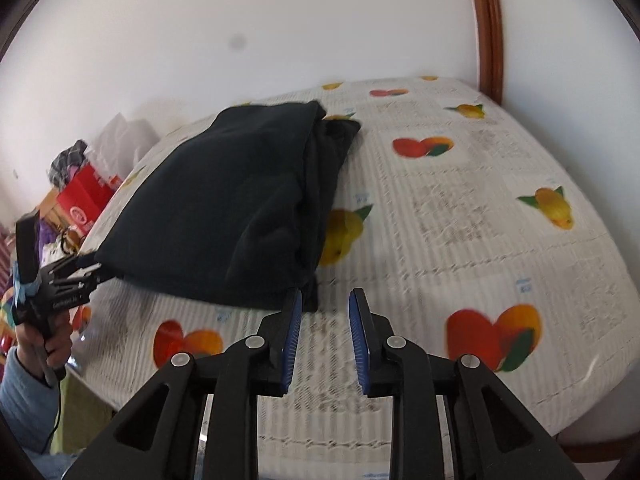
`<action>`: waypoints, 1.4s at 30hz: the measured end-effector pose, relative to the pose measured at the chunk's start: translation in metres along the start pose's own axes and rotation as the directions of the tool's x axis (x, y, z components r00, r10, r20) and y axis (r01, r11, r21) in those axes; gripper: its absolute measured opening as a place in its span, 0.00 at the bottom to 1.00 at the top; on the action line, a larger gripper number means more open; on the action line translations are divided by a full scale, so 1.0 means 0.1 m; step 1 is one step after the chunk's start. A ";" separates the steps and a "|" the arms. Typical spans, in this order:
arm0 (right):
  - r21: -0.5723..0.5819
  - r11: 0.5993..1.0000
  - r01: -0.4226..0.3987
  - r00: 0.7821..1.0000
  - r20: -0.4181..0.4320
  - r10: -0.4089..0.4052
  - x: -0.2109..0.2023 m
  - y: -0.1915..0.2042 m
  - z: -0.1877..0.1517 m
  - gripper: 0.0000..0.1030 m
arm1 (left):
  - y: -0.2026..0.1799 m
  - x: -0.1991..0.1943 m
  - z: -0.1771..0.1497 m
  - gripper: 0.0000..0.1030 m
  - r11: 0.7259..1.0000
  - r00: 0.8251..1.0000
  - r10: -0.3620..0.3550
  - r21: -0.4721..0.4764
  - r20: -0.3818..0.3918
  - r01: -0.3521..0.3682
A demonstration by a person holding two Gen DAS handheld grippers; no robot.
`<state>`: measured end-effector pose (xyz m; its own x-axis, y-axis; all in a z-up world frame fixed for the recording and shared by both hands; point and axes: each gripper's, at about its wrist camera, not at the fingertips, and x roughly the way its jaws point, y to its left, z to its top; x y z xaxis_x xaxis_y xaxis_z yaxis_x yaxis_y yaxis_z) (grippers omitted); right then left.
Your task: Fold small clothes
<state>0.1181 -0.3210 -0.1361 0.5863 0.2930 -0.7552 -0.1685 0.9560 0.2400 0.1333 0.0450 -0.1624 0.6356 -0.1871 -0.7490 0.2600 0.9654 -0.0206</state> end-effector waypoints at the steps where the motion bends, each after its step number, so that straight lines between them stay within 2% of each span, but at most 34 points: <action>1: 0.002 1.000 -0.017 1.000 -0.006 0.017 0.04 0.02 -0.02 0.24 | -0.02 -0.01 0.00 0.60 1.000 1.000 -0.002 0.005 0.002 0.002; 3: 0.018 0.999 -0.041 0.999 -0.001 0.041 0.15 0.07 -0.03 0.24 | -0.07 -0.02 0.03 0.50 1.000 1.000 0.004 0.017 0.011 -0.004; 4: 0.024 0.999 -0.025 1.000 -0.003 0.025 0.24 0.10 0.00 0.24 | -0.09 -0.02 0.05 0.48 1.000 1.000 0.007 0.021 0.014 -0.007; 5: 0.025 1.000 -0.002 1.000 -0.006 0.002 0.32 0.12 0.03 0.24 | -0.11 -0.01 0.07 0.39 1.000 1.000 0.005 0.025 0.015 -0.006; 6: 0.030 1.000 0.009 1.000 -0.003 -0.009 0.40 0.13 0.05 0.23 | -0.12 0.00 0.09 0.27 1.000 1.000 0.010 0.024 0.015 -0.011; 8: 0.063 0.998 -0.024 1.000 0.018 0.023 0.52 0.11 0.15 0.16 | -0.12 0.02 0.13 0.15 1.000 0.999 0.028 0.009 0.026 -0.028; 11: 0.076 0.997 -0.022 0.997 0.069 0.016 0.58 0.10 0.33 0.11 | -0.05 0.07 0.21 0.14 0.998 0.998 0.060 -0.018 0.033 -0.059; 14: 0.122 0.992 -0.018 0.998 0.059 0.011 0.81 0.08 0.57 0.11 | 0.06 0.17 0.28 0.14 0.996 0.998 0.063 -0.066 0.004 -0.063; 17: 0.116 0.993 -0.014 0.999 0.040 0.009 0.95 0.12 0.69 0.12 | 0.10 0.22 0.29 0.16 0.993 0.996 0.094 -0.065 -0.007 -0.094; 20: 0.068 0.998 0.006 1.000 0.012 -0.007 0.90 0.12 0.69 0.15 | 0.13 0.22 0.26 0.20 0.995 0.998 0.066 -0.073 -0.019 -0.067; 22: 0.037 0.999 0.027 0.999 0.025 -0.028 0.73 0.06 0.65 0.18 | 0.14 0.23 0.25 0.34 0.995 0.997 0.069 -0.064 -0.020 -0.070; 23: 0.024 0.999 0.039 0.998 0.038 -0.040 0.65 0.03 0.65 0.19 | 0.14 0.24 0.25 0.51 0.996 0.998 0.056 -0.061 -0.024 -0.058; 24: 0.011 0.998 0.054 0.997 0.054 -0.054 0.55 0.00 0.65 0.19 | 0.14 0.27 0.24 0.60 0.998 0.999 0.031 -0.060 -0.033 -0.033; 26: 0.006 0.998 0.056 0.995 0.086 -0.056 0.38 -0.05 0.73 0.24 | 0.12 0.32 0.24 0.60 0.998 0.999 -0.011 -0.064 -0.042 0.008; 27: 0.017 0.999 0.037 0.994 0.104 -0.038 0.33 -0.07 0.79 0.31 | 0.09 0.35 0.24 0.60 0.998 0.999 -0.015 -0.061 -0.041 0.012; 28: 0.029 1.000 0.011 0.993 0.118 -0.014 0.29 -0.07 0.85 0.40 | 0.05 0.37 0.25 0.60 0.999 0.999 -0.006 -0.055 -0.038 0.004; 30: 0.037 0.998 -0.044 0.990 0.133 0.038 0.34 -0.05 1.00 0.43 | 0.00 0.41 0.26 0.61 0.999 1.000 0.023 -0.044 -0.020 -0.024; 32: 0.028 0.997 -0.078 0.990 0.120 0.074 0.53 0.05 1.17 0.43 | -0.01 0.43 0.29 0.62 0.998 0.999 0.039 -0.053 -0.012 -0.040; 34: 0.021 0.997 -0.075 0.994 0.080 0.073 0.78 0.13 1.33 0.43 | 0.02 0.45 0.33 0.62 0.996 0.998 0.055 -0.073 -0.010 -0.056; 37: 0.022 0.997 -0.071 0.997 0.000 0.071 1.16 0.19 1.57 0.43 | 0.07 0.48 0.36 0.62 0.993 0.996 0.084 -0.083 -0.010 -0.085; 39: 0.017 0.996 -0.085 0.994 -0.069 0.086 1.40 0.23 1.68 0.42 | 0.11 0.52 0.36 0.62 0.992 0.997 0.076 -0.095 -0.025 -0.078; 41: 0.001 0.997 -0.073 0.984 -0.164 0.072 1.65 0.27 1.76 0.36 | 0.15 0.54 0.37 0.62 0.992 0.998 0.053 -0.115 -0.030 -0.056; 42: -0.009 0.996 -0.085 0.977 -0.197 0.081 1.75 0.29 1.78 0.26 | 0.17 0.55 0.37 0.62 0.991 0.998 0.047 -0.122 -0.033 -0.051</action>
<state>0.3568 -0.2440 -0.1529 0.4035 0.3665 -0.8383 -0.2247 0.9279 0.2975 0.1994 0.0444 -0.1794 0.6228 -0.1356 -0.7706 0.1367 0.9886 -0.0635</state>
